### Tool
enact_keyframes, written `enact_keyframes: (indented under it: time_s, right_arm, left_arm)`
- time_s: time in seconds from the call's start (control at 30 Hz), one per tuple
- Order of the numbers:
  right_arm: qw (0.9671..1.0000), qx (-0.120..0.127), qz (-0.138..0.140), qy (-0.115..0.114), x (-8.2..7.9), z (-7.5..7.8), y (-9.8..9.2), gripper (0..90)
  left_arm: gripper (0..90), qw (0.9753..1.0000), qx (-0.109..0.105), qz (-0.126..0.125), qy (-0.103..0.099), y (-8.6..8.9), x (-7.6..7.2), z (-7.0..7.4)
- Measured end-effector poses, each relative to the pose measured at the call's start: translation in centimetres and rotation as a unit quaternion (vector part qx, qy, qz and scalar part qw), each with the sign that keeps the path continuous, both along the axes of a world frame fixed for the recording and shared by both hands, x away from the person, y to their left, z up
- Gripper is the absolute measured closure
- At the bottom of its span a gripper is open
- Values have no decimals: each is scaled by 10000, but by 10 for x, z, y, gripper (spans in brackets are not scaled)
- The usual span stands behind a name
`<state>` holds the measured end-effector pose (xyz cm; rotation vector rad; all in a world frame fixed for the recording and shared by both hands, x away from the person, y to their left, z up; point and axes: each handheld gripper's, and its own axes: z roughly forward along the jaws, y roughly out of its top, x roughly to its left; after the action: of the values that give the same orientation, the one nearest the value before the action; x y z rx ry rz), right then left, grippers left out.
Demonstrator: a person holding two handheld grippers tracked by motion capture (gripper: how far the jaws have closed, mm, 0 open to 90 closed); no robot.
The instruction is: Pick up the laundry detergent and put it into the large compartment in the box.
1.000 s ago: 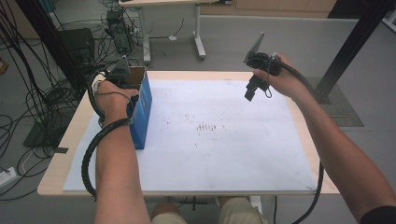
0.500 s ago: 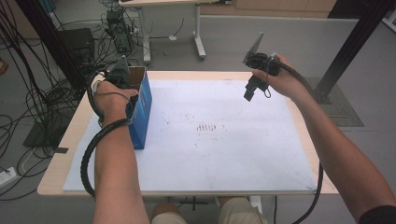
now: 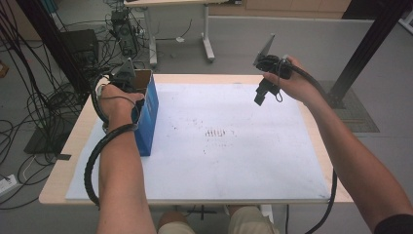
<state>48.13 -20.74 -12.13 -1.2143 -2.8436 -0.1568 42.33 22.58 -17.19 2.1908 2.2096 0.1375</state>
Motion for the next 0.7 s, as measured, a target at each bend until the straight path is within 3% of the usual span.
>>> enact_keyframes:
  time_s: [0.7]
  right_arm:
    - [10000, -11, -3, -11, -1, 1, -1, 50]
  left_arm:
    - [369, 10000, 14, -14, 8, -1, 0, 0]
